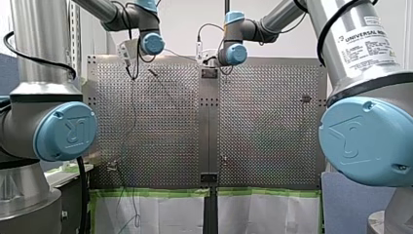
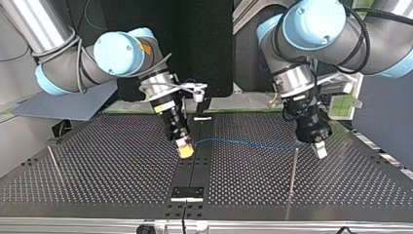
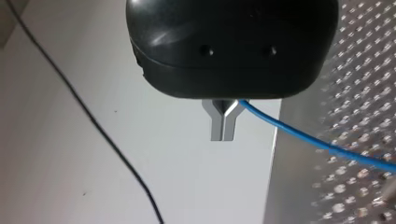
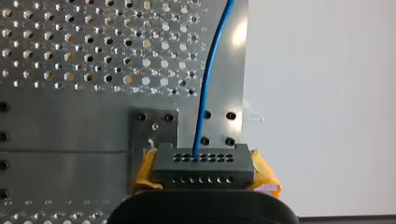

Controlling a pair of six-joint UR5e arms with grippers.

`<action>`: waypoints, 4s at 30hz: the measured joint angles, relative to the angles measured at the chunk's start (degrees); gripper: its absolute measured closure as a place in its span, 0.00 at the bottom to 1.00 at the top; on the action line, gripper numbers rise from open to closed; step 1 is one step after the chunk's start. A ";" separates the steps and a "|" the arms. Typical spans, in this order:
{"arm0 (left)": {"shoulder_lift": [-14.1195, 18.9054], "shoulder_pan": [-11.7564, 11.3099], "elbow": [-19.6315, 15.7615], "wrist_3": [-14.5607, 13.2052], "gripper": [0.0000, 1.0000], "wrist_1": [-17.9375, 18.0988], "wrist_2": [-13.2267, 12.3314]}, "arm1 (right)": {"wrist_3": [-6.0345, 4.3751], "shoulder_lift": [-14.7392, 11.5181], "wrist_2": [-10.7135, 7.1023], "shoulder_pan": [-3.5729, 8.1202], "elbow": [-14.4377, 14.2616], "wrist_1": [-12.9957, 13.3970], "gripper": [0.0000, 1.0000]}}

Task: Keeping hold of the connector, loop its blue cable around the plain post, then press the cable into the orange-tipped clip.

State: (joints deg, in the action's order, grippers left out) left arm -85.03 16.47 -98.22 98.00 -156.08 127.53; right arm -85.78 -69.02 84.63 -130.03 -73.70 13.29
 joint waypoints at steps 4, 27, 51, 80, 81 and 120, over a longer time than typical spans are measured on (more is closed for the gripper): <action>-1.02 -2.35 2.34 1.89 0.99 -0.85 -2.35 | 0.05 1.55 -0.11 -0.23 1.17 -0.17 1.00; -6.81 -15.36 4.51 6.92 0.99 1.64 -15.36 | 0.77 7.75 0.01 -2.06 6.22 0.07 1.00; -14.99 -19.33 4.52 9.97 0.99 2.66 -23.21 | 0.70 8.29 3.14 -2.21 6.51 0.62 1.00; -19.04 -16.09 3.48 11.86 0.49 1.11 -24.42 | 1.20 11.75 5.43 -3.01 4.72 -1.93 1.00; -19.04 -15.95 3.49 11.87 0.49 1.09 -24.38 | 1.21 11.82 5.45 -3.04 4.37 -1.59 1.00; -22.21 -14.86 3.47 11.50 0.09 0.01 -21.63 | 1.66 26.66 13.12 -4.70 -6.25 8.96 1.00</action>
State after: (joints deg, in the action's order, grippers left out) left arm -107.23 1.61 -94.76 109.50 -156.07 105.90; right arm -84.12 -42.37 97.76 -134.73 -79.95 22.25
